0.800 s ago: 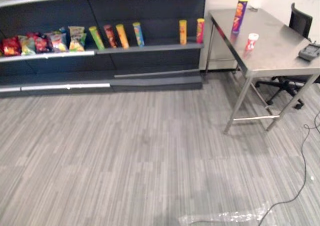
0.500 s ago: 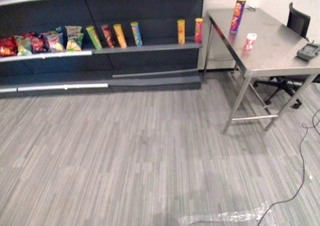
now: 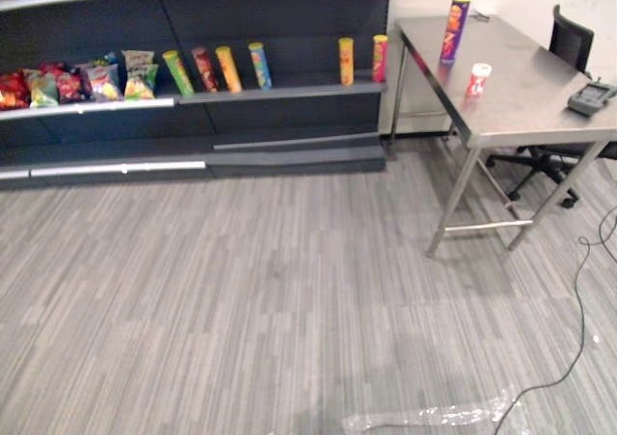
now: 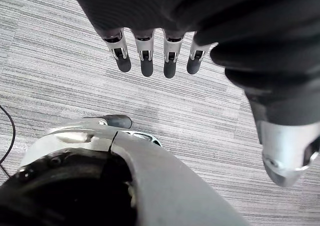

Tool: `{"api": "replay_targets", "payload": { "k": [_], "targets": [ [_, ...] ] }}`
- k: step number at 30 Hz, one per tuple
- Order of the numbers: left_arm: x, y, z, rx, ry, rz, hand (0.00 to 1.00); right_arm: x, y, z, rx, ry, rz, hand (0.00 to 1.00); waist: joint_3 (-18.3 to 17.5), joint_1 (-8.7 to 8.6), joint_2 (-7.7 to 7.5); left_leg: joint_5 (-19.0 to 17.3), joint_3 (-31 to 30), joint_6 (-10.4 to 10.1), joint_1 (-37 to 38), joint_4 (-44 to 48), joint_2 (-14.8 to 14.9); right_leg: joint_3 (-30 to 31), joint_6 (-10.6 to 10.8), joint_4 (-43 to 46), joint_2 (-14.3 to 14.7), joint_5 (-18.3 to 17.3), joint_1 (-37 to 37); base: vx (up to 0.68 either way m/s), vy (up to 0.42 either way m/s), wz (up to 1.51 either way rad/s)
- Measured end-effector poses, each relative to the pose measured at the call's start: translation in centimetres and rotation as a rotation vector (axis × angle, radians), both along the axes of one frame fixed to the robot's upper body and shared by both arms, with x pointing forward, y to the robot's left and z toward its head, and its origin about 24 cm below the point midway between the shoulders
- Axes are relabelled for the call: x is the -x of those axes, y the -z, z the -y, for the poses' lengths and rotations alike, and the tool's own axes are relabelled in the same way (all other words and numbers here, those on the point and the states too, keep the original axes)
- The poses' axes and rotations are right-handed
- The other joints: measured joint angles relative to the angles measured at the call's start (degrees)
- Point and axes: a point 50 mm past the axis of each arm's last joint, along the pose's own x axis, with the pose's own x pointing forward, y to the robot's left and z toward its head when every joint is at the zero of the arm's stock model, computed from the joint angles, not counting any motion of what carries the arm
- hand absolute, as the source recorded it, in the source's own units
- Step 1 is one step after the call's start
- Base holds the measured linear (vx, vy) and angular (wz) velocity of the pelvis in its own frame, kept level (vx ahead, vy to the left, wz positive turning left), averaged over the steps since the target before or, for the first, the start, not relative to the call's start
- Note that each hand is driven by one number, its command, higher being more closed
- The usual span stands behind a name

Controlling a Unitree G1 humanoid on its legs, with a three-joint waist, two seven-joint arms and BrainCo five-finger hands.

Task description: Put the gum and the chips on the shelf.

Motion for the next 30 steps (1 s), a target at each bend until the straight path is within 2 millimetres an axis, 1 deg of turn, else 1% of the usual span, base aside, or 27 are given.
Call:
{"api": "replay_targets", "payload": {
  "k": [5,8,10,11,12,13,14,15,16,17,18,19,20,21,23,24,25,26,27,28,29,30],
  "targets": [
    [0.0,0.0,0.0,-0.01,-0.002,0.001,0.0,0.1,0.0,0.1,0.026,0.026,-0.006,0.0,0.21,0.01,-0.33,-0.01,-0.06,-0.01,-0.12,0.0,0.0,-0.05,-0.32,-0.45,0.05,0.24,0.14,-0.02,-0.03,0.0],
    [-0.3,0.0,0.1,-0.018,-0.003,0.005,0.0,-0.5,-0.1,0.2,0.031,0.022,0.006,0.0,0.96,-0.03,0.19,0.02,-0.18,0.0,-0.45,0.39,0.41,-0.26,-0.56,1.83,0.19,-0.02,-1.17,-0.05,-0.034,-0.04],
    [-0.9,-0.1,-0.1,-0.026,-0.001,0.018,0.0,-1.5,-0.2,0.1,0.029,0.017,0.03,0.0,2.1,-0.22,0.37,0.03,-0.16,0.01,-1.55,1.28,0.42,-0.41,-1.35,5.12,-0.14,-1.42,-3.18,-0.06,-0.028,-0.03],
    [-1.4,-0.2,-0.3,-0.033,-0.001,0.03,0.0,-1.8,-0.2,0.1,0.029,0.016,0.04,0.0,3.3,-0.25,-0.11,-0.05,-0.28,-0.06,-2.32,2.53,0.47,-0.48,-1.73,7.26,-0.43,-2.46,-4.28,-0.06,-0.032,0.06],
    [-1.7,-0.2,-0.4,-0.037,-0.002,0.036,0.0,-2.0,-0.2,0.1,0.029,0.018,0.046,0.0,3.72,-0.24,-0.47,-0.42,-0.3,-0.29,-3.22,3.85,0.54,-0.58,-2.07,8.68,-0.69,-3.09,-5.13,-0.09,-0.044,0.13],
    [-2.0,-0.3,-0.6,-0.042,-0.008,0.046,0.0,-2.2,-0.2,0.0,0.025,0.02,0.054,0.0,4.21,-0.26,-0.98,-1.76,-0.45,-0.66,-5.22,7.21,0.83,-0.85,-2.41,10.78,-1.1,-4.22,-6.46,-0.1,-0.062,0.17],
    [-2.4,-0.4,-0.8,-0.042,-0.029,0.061,0.0,-2.4,-0.3,-0.1,0.023,0.021,0.06,0.0,4.87,-0.26,-1.35,-4.18,-0.62,-1.23,-8.31,13.45,1.86,-1.11,-2.99,12.86,-1.23,-5.98,-7.91,-0.13,-0.09,0.2],
    [-2.5,-0.5,-0.9,-0.042,-0.034,0.069,0.0,-2.4,-0.3,-0.2,0.022,0.022,0.061,0.0,5.46,-0.16,-1.46,-5.65,-0.62,-1.92,-10.88,19.34,2.9,-1.43,-3.49,13.79,-1.18,-6.98,-7.98,-0.13,-0.109,0.23],
    [-2.7,-0.5,-1.0,-0.044,-0.036,0.079,0.0,-2.3,-0.2,-0.3,0.02,0.024,0.06,0.0,6.06,-0.11,-1.71,-5.78,-0.73,-1.87,-15.11,28.47,4.14,-1.63,-3.95,14.5,-1.28,-7.43,-7.8,-0.11,-0.097,0.16],
    [-2.8,-0.6,-0.9,-0.038,-0.052,0.088,0.0,-2.3,-0.3,-0.2,0.022,0.024,0.061,0.0,6.31,0.03,-1.57,-5.48,-0.93,-1.87,-17.19,33.0,4.97,-1.67,-4.17,14.83,-1.23,-7.58,-7.7,-0.07,-0.068,0.07],
    [-2.9,-0.6,-0.7,-0.028,-0.069,0.098,0.0,-2.4,-0.3,0.1,0.031,0.023,0.069,0.0,7.15,0.25,-0.86,-4.11,-1.85,-1.74,-20.29,40.47,6.25,-1.6,-4.41,15.74,-1.02,-8.11,-7.1,-0.04,-0.021,-0.01],
    [-3.0,-0.6,-0.6,-0.025,-0.069,0.102,0.0,-2.5,-0.4,0.1,0.035,0.023,0.072,0.0,8.05,0.17,-1.06,-3.6,-3.06,-1.69,-23.15,45.84,6.57,-1.43,-4.48,16.66,-1.21,-8.87,-6.61,0.0,0.0,0.0],
    [-3.0,-0.6,-0.6,-0.025,-0.07,0.102,0.0,-2.7,-0.4,0.1,0.035,0.023,0.079,0.0,8.18,0.11,-0.68,-4.23,-3.94,-1.42,-24.06,47.15,6.46,-1.41,-4.53,16.82,-1.31,-9.03,-6.38,0.04,0.063,-0.01],
    [-3.3,-0.6,-0.5,-0.021,-0.067,0.112,0.0,-3.0,-0.5,0.3,0.04,0.023,0.085,0.0,8.62,0.09,-0.07,-5.35,-5.07,-1.66,-25.76,47.28,6.34,-1.07,-4.61,16.62,-1.63,-9.09,-5.88,0.09,0.126,-0.1],
    [-3.4,-0.6,-0.3,-0.012,-0.065,0.114,0.0,-3.4,-0.5,0.3,0.041,0.023,0.094,0.0,8.94,0.16,-0.13,-5.66,-4.95,-1.31,-27.45,41.07,6.08,-0.12,-4.38,16.63,-2.86,-9.22,-6.16,0.12,0.159,-0.17],
    [-3.4,-0.6,-0.3,-0.01,-0.065,0.116,0.0,-3.8,-0.6,0.3,0.041,0.02,0.104,0.0,9.0,0.22,-0.18,-4.84,-5.12,-1.76,-27.53,34.2,6.05,0.69,-3.8,16.67,-3.77,-9.59,-6.29,0.11,0.143,-0.31],
    [-3.3,-0.6,-0.3,-0.011,-0.066,0.115,0.0,-4.2,-0.7,0.4,0.042,0.018,0.113,0.0,8.97,0.18,-0.1,-2.86,-5.61,-2.23,-27.2,26.48,6.28,1.81,-3.09,16.79,-4.47,-10.02,-6.79,0.16,0.215,-0.36],
    [-3.3,-0.6,-0.3,-0.01,-0.066,0.114,0.0,-4.3,-0.7,0.4,0.044,0.016,0.117,0.0,9.02,0.14,0.08,-1.68,-6.55,-2.46,-27.14,22.88,6.37,2.38,-2.74,16.78,-4.73,-10.23,-6.92,0.23,0.278,-0.45],
    [-3.2,-0.5,-0.1,-0.008,-0.068,0.111,0.0,-5.0,-0.9,0.8,0.054,0.008,0.133,0.0,9.15,0.16,0.89,0.0,-8.34,-4.1,-27.11,16.53,7.18,3.54,-2.06,16.48,-4.85,-10.64,-6.86,0.26,0.317,-0.47],
    [-3.0,-0.5,0.2,-0.001,-0.071,0.107,0.0,-5.3,-1.1,1.1,0.065,-0.008,0.138,0.0,9.59,0.25,1.92,0.84,-9.57,-5.36,-27.18,13.16,8.6,4.7,-1.19,16.48,-4.78,-11.16,-6.69,0.33,0.391,-0.47],
    [-3.0,-0.4,0.4,0.004,-0.072,0.106,0.0,-5.3,-1.1,1.3,0.072,-0.016,0.138,0.0,9.72,0.28,2.47,0.89,-9.69,-5.43,-27.24,12.72,9.41,5.22,-0.27,16.49,-4.78,-11.71,-6.4,0.38,0.452,-0.4],
    [-3.0,-0.5,0.3,0.006,-0.088,0.109,0.0,-5.4,-1.1,1.2,0.072,-0.033,0.138,0.0,9.96,0.29,2.38,5.39,-7.82,-5.39,-27.08,14.92,9.3,7.01,1.14,16.16,-5.81,-12.68,-5.27,0.46,0.545,-0.38]
  ]
}}
